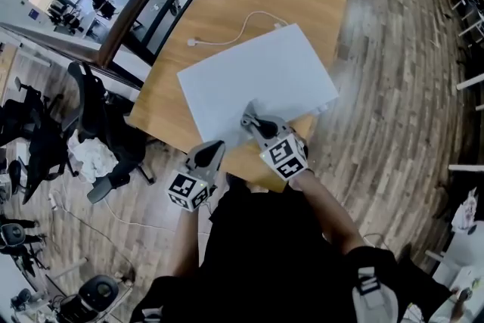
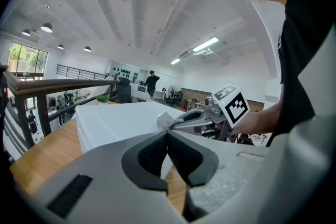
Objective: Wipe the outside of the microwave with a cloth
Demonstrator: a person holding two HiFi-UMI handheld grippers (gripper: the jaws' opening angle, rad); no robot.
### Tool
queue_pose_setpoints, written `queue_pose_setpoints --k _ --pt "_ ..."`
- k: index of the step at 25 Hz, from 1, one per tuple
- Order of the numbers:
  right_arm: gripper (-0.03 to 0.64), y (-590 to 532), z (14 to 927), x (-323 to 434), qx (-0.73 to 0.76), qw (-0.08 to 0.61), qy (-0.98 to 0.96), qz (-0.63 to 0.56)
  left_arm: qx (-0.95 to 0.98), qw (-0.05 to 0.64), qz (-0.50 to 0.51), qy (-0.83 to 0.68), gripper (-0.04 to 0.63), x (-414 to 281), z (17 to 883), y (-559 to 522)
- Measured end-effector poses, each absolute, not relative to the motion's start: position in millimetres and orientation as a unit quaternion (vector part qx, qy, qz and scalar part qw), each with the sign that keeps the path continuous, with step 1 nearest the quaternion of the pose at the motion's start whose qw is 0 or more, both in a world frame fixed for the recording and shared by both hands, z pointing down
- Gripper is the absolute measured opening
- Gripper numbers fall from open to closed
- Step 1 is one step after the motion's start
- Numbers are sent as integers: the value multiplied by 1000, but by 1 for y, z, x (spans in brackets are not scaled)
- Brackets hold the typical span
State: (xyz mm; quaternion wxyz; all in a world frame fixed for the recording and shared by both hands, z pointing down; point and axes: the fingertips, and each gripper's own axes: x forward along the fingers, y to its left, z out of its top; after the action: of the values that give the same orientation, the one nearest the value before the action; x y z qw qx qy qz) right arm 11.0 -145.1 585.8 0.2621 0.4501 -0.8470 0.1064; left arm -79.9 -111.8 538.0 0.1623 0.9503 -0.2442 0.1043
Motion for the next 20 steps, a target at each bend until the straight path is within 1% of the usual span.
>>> queue_pose_setpoints --k 7,20 --pt "23 -148 587 38 443 268 -850 100 943 169 105 -266 0 -65 541 -104" --pt "23 -155 597 97 467 267 -836 105 937 156 99 -297 0 -53 546 -92"
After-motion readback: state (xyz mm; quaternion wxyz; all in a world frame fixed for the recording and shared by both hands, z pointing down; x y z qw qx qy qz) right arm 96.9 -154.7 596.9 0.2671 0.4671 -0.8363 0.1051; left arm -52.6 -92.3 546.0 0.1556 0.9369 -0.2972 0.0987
